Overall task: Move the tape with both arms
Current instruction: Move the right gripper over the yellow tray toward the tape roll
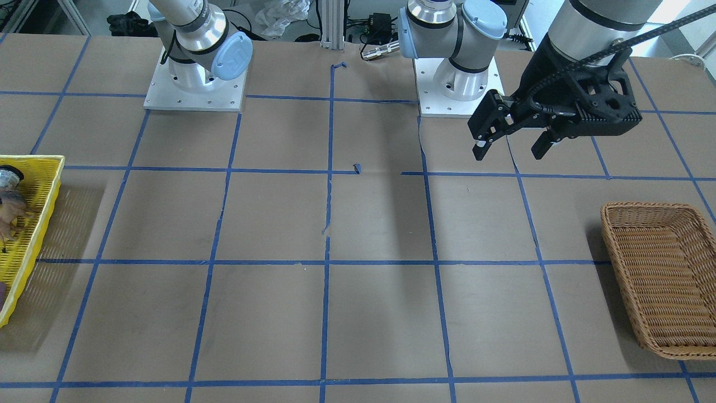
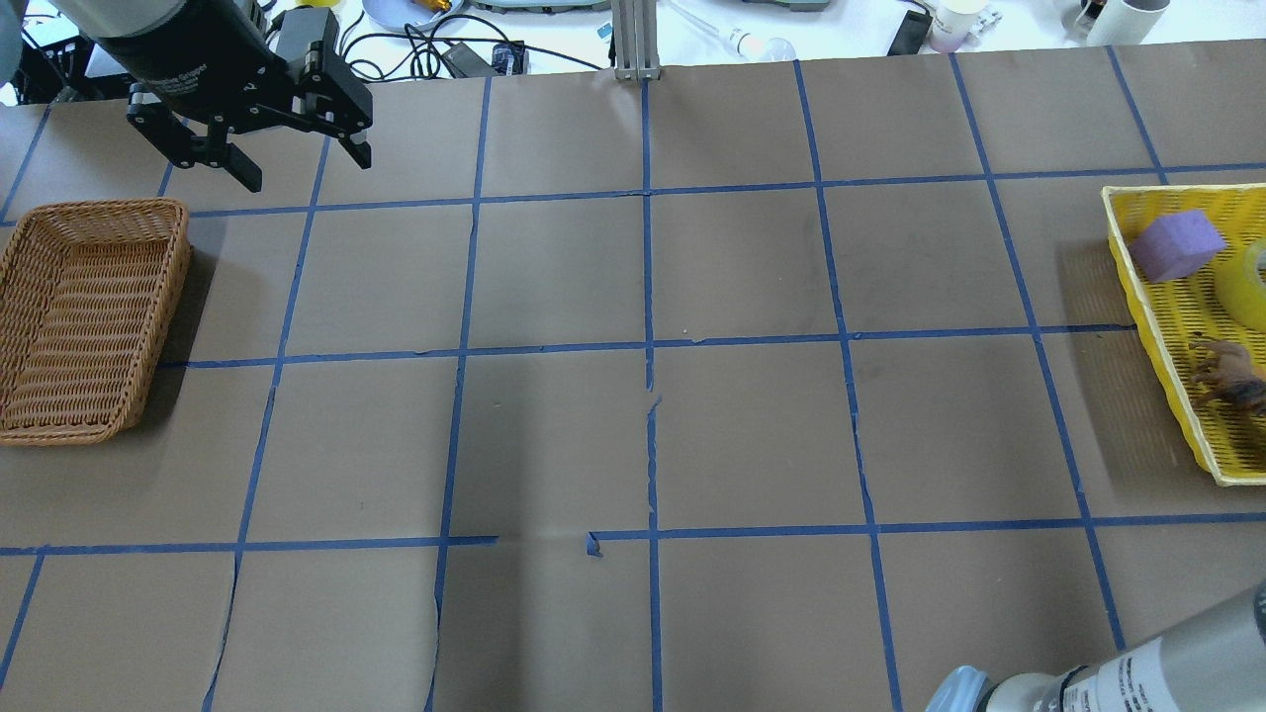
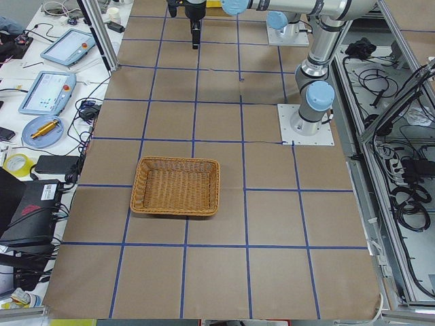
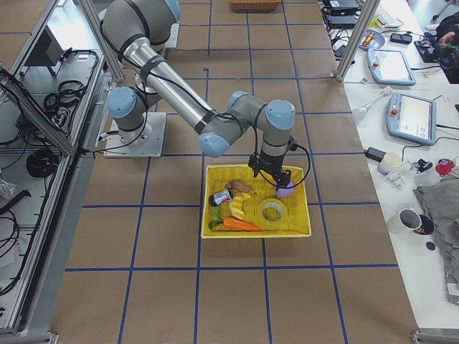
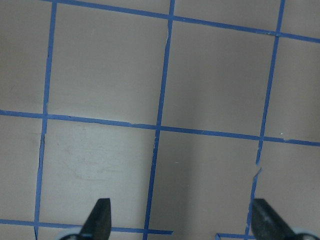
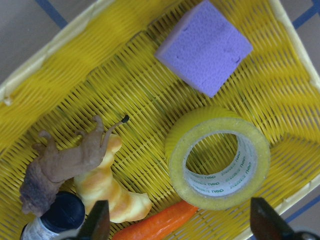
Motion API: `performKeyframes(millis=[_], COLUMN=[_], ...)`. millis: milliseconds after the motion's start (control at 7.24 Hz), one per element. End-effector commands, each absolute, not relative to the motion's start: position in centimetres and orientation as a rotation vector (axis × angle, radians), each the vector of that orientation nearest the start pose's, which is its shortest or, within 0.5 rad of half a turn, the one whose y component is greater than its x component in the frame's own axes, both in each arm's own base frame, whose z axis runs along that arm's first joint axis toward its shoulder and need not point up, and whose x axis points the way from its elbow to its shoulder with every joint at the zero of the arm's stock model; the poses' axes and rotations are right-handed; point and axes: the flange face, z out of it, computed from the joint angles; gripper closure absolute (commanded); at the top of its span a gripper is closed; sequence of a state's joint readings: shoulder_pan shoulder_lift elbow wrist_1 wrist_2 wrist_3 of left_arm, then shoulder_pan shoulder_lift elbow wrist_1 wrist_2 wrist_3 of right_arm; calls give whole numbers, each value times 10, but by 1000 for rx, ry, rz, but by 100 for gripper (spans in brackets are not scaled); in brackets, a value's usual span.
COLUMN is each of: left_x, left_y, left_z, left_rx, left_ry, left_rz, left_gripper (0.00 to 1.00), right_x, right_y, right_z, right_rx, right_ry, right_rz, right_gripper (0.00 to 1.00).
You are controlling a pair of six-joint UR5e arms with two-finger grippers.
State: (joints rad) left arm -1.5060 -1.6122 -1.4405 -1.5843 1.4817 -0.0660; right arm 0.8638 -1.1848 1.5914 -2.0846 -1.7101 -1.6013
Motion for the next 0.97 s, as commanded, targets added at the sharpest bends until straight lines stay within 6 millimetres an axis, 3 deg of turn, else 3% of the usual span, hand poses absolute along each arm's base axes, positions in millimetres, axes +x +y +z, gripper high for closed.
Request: performKeyframes(millis=[0, 138, 829], left_x=[-108, -108, -109], left_y=[-523, -523, -523], left_z=[530, 530, 530], left_rx=[-208, -205, -205], left_ry=[3219, 3217, 3222], left_rz=[-116, -114, -114], left_gripper=[0, 0, 0], right_x=[-365, -382, -383], right_y=[-542, -534, -542], right_z=[256, 240, 218], right_rx=[-1332, -1287, -1404], right_ry=[2919, 2918, 2814], right_rz=[193, 191, 114], right_gripper=[0, 11, 10])
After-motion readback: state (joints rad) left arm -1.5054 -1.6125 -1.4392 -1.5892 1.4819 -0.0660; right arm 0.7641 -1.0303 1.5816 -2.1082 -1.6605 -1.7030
